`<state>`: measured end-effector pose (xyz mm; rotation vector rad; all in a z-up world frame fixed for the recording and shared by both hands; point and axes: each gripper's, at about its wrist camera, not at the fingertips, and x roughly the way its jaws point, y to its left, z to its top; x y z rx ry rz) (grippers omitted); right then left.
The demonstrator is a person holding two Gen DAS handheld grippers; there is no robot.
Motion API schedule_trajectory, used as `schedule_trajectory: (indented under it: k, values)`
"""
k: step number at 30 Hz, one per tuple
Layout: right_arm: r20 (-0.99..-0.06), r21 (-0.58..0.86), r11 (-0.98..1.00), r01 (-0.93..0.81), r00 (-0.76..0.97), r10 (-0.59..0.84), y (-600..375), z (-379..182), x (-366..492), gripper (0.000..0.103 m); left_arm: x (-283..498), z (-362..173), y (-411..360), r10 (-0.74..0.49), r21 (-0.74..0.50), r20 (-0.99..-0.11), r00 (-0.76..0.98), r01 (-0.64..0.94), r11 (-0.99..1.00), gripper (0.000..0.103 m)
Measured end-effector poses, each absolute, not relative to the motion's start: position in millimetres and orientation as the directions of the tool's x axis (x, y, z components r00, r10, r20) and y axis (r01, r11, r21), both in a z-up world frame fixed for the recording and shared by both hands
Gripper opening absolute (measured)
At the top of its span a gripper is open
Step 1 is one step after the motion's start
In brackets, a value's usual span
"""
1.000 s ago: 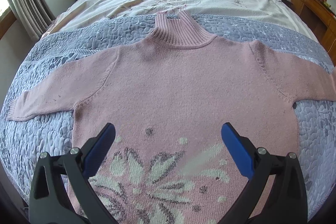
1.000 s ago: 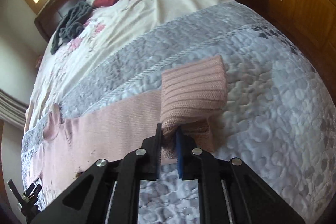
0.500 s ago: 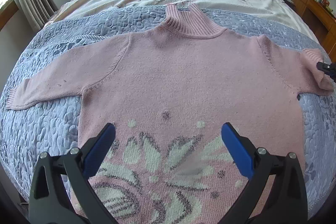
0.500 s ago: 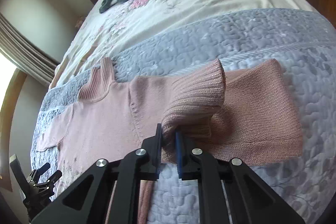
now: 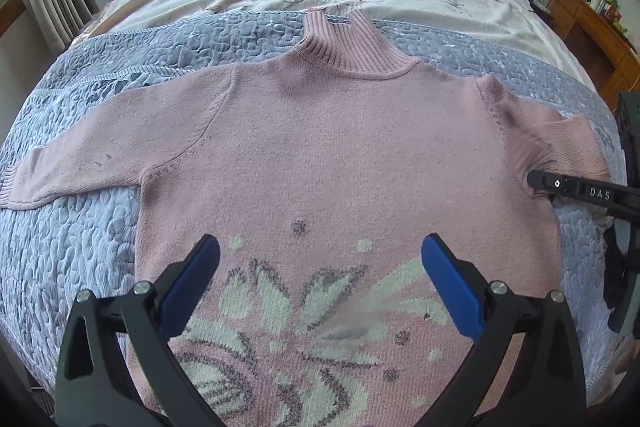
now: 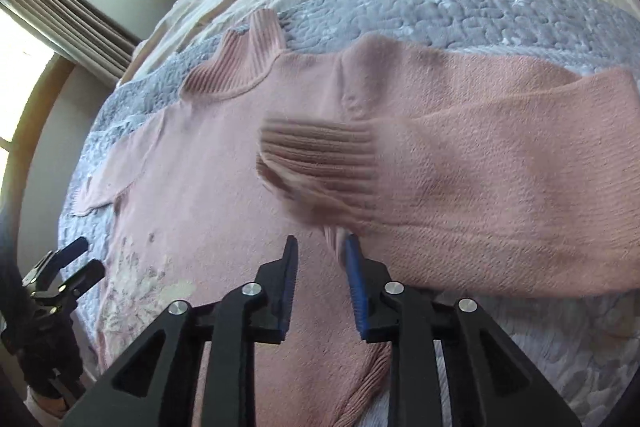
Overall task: Fold small clothes
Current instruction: 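Carry the sleeve cuff across the sweater body with the right tool, then lay the cuff on the sweater body and open the right tool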
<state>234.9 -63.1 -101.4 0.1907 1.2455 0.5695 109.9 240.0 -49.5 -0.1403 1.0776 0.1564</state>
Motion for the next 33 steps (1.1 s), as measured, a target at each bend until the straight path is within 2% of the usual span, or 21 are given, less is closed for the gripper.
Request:
schedule_trajectory:
  k: [6,10,15,16,17,19,21,22,23,24,25,26,28,33]
  values:
    - [-0.835,0.422,0.869,-0.258,0.263,0.483,-108.4,-87.3,201.6,0.026,132.7,-54.6,203.1,-0.029,-0.090,-0.892,0.451,-0.115,0.989,0.100]
    - [-0.853,0.362,0.902,-0.234,0.308,0.422,-141.4,-80.3,181.5,0.026,158.4,-68.5,164.3,-0.144,-0.176,-0.905,0.400,-0.046,0.983,0.099]
    - [-0.838,0.379,0.906,-0.187,0.346,0.422,-175.1,-74.6,160.6,0.027,199.0,-93.6,129.1,-0.265,-0.286,-0.906,0.330,-0.019,0.958,0.097]
    - [-0.836,0.381,0.907,-0.179,0.352,0.421,-179.1,-74.4,157.6,0.028,206.4,-99.4,124.8,-0.287,-0.310,-0.905,0.314,-0.025,0.950,0.093]
    - [-0.835,0.381,0.908,-0.174,0.356,0.419,-183.1,-74.2,154.4,0.028,213.3,-106.4,121.7,-0.324,-0.348,-0.899,0.294,-0.032,0.937,0.079]
    - [-0.838,0.369,0.913,-0.171,0.364,0.407,-187.1,-73.8,148.8,0.029,226.0,-121.7,119.0,-0.400,-0.427,-0.882,0.247,-0.063,0.902,0.064]
    - [-0.844,0.349,0.921,-0.171,0.370,0.389,-187.6,-73.9,144.3,0.031,234.6,-134.6,118.5,-0.449,-0.481,-0.866,0.221,-0.114,0.869,0.061]
    - [-0.845,0.346,0.923,-0.172,0.371,0.385,-190.2,-74.2,141.3,0.032,236.5,-136.8,118.9,-0.451,-0.485,-0.864,0.226,-0.129,0.865,0.049]
    - [-0.845,0.344,0.923,-0.171,0.372,0.384,-191.0,-74.5,140.1,0.032,238.2,-137.3,118.6,-0.439,-0.476,-0.868,0.233,-0.135,0.869,0.032]
    - [-0.845,0.343,0.924,-0.169,0.373,0.382,-191.6,-74.9,138.4,0.032,238.8,-136.3,119.0,-0.427,-0.466,-0.872,0.241,-0.137,0.874,0.023]
    - [-0.846,0.343,0.924,-0.167,0.373,0.381,-192.3,-75.5,137.3,0.032,238.4,-133.9,121.2,-0.426,-0.469,-0.868,0.255,-0.140,0.872,0.010]
    - [-0.847,0.343,0.925,-0.163,0.372,0.380,-191.5,-76.6,137.1,0.032,237.1,-131.4,124.4,-0.434,-0.482,-0.859,0.270,-0.143,0.865,0.006]
    - [-0.850,0.345,0.926,-0.151,0.369,0.377,-191.8,-79.3,137.7,0.032,234.3,-122.4,130.9,-0.450,-0.506,-0.840,0.302,-0.137,0.852,0.005]
    - [-0.846,0.361,0.924,-0.125,0.373,0.381,-193.5,-78.5,143.0,0.032,216.5,-80.8,161.4,-0.375,-0.460,-0.821,0.430,-0.111,0.881,0.005]
